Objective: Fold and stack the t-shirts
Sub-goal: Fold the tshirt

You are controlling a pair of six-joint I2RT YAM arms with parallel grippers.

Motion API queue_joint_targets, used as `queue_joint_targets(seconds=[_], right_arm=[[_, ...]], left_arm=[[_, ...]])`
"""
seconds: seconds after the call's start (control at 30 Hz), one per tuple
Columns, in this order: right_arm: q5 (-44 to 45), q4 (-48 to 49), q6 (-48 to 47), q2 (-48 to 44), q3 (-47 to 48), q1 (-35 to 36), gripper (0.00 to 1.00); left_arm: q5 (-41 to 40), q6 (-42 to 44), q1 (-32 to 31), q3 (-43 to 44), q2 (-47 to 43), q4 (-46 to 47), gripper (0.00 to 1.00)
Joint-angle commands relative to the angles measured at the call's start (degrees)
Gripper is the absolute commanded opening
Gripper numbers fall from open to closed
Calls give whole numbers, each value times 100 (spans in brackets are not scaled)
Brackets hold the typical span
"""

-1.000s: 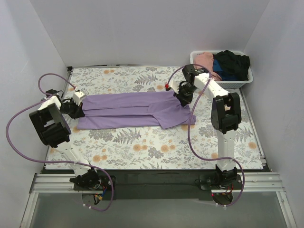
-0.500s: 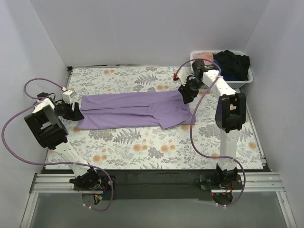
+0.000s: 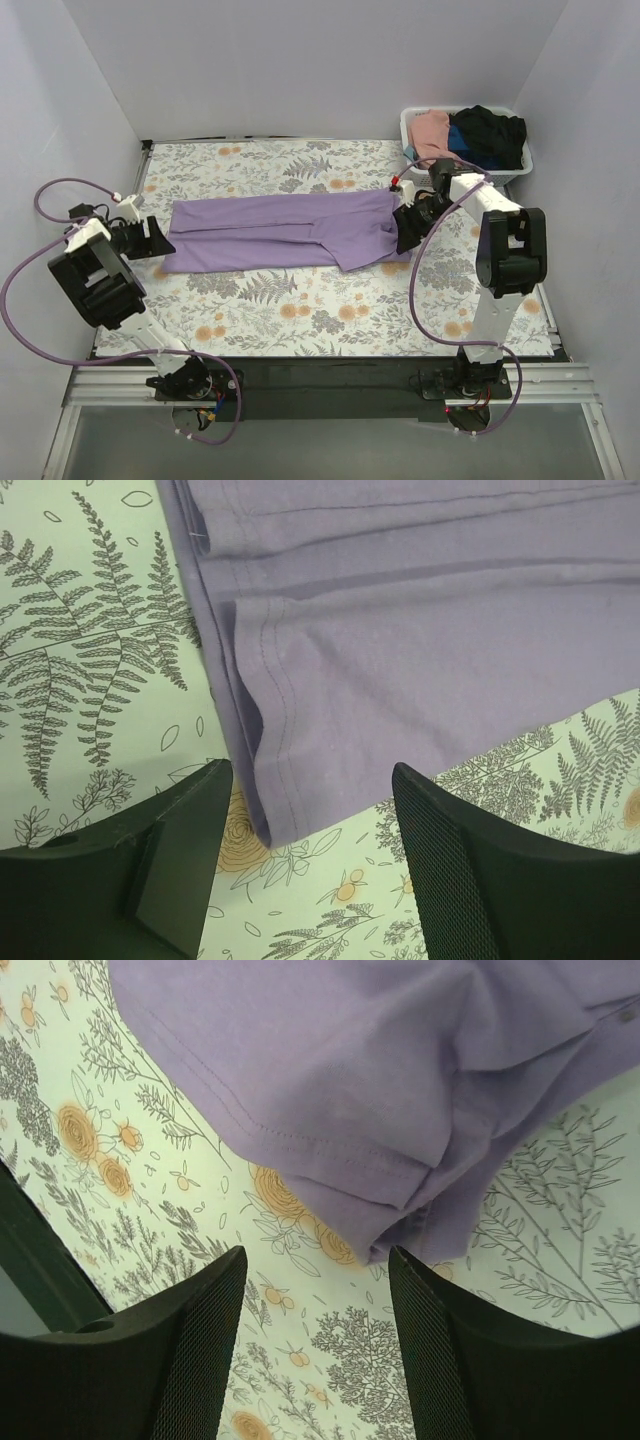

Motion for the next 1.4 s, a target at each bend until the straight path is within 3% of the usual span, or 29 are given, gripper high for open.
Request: queue_joint_targets(seconds=[0.0, 0.23, 0.73, 1.0, 1.3, 1.37], right_arm=[[-243, 488, 262, -73, -119, 5, 65], [-296, 559, 280, 244, -110, 5, 64], [-261, 471, 148, 437, -251, 14, 43], [-252, 427, 69, 499, -242, 14, 34], [-243, 357, -1, 464, -260, 14, 34], [-252, 339, -1, 473, -260, 14, 33]], left_arm=[[-71, -377, -5, 2, -63, 403, 63], [-404, -316, -76, 143, 245, 438, 61], [-677, -254, -471, 459, 544, 368, 48], [-721, -149, -506, 714, 571, 60, 18], [-871, 1, -506, 548, 430, -160, 21], [-871, -8, -515, 512, 447, -168, 26]])
